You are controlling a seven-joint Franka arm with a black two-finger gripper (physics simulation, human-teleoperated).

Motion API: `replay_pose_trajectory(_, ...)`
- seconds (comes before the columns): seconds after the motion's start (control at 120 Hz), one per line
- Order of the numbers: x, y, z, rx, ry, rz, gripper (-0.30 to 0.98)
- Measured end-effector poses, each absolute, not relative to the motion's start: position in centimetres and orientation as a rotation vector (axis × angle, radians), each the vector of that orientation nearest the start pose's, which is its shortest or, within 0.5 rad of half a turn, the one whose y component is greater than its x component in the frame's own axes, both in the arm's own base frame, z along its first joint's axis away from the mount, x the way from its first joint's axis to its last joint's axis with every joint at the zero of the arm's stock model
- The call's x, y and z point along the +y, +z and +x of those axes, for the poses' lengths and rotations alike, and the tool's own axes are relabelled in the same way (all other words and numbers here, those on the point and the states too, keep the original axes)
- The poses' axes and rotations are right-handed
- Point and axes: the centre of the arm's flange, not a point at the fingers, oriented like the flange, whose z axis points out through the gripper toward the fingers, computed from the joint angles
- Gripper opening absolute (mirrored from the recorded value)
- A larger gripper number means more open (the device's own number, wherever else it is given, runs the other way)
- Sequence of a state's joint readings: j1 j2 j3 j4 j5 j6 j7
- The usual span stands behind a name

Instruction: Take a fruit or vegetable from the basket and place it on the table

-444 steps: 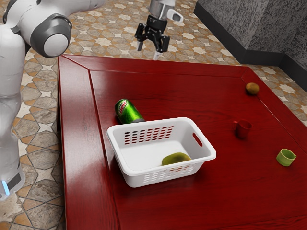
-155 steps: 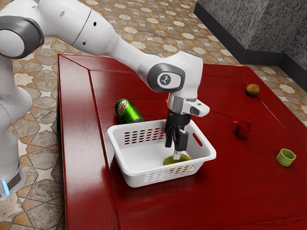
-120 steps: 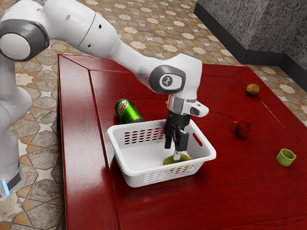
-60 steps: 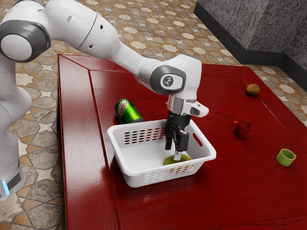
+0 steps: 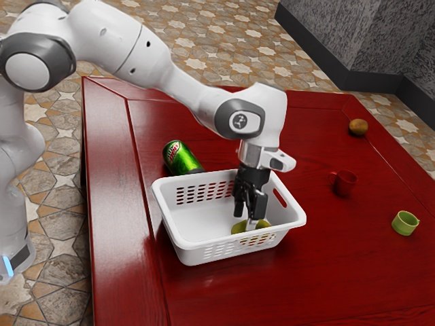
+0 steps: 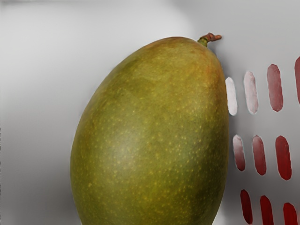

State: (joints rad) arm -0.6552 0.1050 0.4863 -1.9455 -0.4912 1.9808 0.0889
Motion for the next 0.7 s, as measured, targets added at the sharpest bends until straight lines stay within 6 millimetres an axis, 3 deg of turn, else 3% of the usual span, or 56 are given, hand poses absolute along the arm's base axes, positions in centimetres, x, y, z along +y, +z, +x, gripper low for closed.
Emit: replay_pose_trajectory(0.7, -13.51, 42.63, 57.22, 0.09, 0.122, -3.519, 0.6)
